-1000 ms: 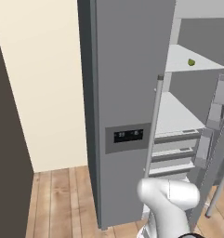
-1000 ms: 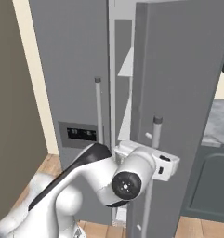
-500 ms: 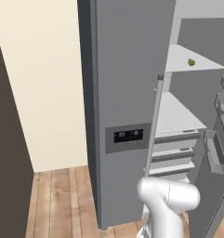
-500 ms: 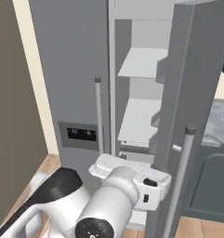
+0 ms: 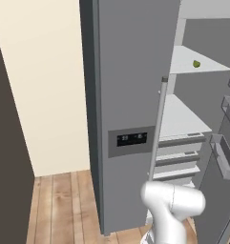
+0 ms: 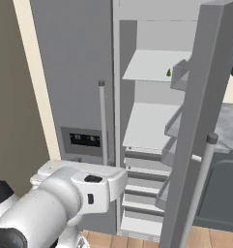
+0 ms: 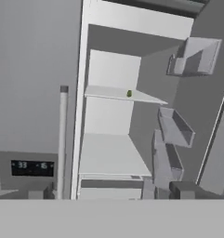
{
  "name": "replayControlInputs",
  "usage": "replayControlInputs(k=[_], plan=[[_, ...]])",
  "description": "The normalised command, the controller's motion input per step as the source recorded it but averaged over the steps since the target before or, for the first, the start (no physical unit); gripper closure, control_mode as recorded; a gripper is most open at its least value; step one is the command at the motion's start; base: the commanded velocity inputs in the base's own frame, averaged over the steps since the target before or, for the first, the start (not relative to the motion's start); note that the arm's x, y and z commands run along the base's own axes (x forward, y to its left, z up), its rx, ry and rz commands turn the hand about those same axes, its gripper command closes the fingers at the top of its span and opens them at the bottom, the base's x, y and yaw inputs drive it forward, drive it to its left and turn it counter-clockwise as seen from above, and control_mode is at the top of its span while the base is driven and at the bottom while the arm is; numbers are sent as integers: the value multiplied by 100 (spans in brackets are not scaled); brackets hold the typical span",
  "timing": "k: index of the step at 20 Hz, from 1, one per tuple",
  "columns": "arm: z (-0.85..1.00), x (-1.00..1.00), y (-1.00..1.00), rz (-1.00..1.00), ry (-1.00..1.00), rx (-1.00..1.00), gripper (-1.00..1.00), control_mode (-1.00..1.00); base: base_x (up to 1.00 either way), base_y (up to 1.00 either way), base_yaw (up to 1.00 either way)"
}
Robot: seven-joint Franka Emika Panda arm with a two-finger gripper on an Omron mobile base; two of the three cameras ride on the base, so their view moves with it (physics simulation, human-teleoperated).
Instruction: There is a bowl on the dining counter. Grab a lemon wedge from the fridge and place it in the bowl. Then get the liquor bottle and glass cup from the cabinet and place them next to the bowl.
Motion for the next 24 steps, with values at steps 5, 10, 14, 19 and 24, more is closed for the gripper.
replayControlInputs(k=[5,10,14,19,24], plan=[[28,66,33,0,0,-12,-100,-100,0,0,0],[14,83,4,-6,0,-19,-100,-100,0,0,0],[0,84,0,-9,0,-21,-100,-100,0,0,0],[0,75,-10,-17,9,-21,-100,-100,0,0,0],[0,68,-50,-25,22,-19,-100,-100,0,0,0]])
